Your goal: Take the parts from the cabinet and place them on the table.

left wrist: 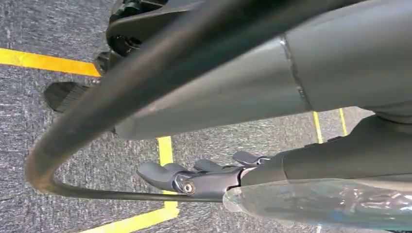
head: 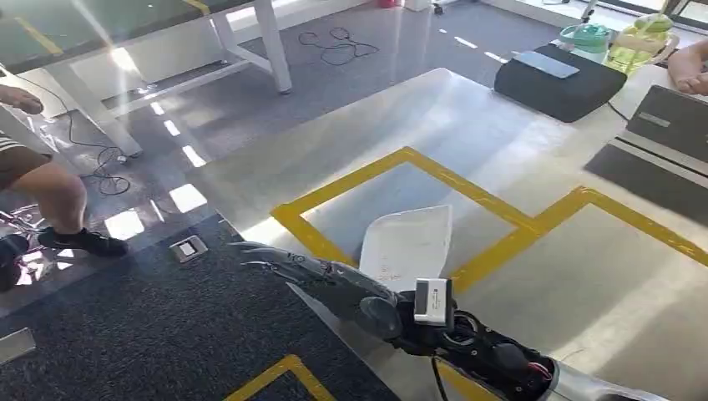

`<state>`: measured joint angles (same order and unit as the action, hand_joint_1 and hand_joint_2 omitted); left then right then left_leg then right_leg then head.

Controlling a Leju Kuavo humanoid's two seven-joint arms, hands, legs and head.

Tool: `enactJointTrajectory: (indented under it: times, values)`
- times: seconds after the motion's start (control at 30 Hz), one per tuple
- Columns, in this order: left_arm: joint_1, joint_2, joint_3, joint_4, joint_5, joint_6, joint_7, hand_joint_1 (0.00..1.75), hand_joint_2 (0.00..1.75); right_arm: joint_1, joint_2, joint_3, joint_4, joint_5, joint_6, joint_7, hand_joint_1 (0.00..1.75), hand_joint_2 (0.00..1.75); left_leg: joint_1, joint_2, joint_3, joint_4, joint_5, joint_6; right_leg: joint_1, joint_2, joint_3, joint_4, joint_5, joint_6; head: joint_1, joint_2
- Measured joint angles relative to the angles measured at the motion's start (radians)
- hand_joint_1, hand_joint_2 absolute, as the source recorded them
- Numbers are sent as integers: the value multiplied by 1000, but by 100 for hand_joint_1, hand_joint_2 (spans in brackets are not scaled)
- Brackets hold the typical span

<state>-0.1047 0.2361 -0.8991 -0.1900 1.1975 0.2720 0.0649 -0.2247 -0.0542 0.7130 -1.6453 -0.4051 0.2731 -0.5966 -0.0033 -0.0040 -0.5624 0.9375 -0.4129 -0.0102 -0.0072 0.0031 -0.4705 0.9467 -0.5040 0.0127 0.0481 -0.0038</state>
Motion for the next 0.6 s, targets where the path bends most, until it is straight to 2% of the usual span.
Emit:
enactJointTrajectory:
  times: [0.43, 0.47, 0.6]
  values:
    - [0, 1, 0, 0, 0, 0, 0, 0, 0, 0, 0, 0, 0, 3, -1, -2, 0, 0, -2, 0, -1, 2, 0, 0, -1, 0, 1, -1, 0, 1, 0, 0]
    - [0, 3, 0, 0, 0, 0, 0, 0, 0, 0, 0, 0, 0, 6, -1, -2, 0, 0, -5, -1, -3, 10, -4, 8, -3, -1, 1, -4, 2, 3, 0, 0]
    - [0, 4, 0, 0, 0, -1, 0, 0, 0, 1, 0, 0, -2, 10, -1, -4, 0, 0, -6, -1, -4, 12, -10, 16, -4, -1, 3, -5, 0, 7, -3, 0]
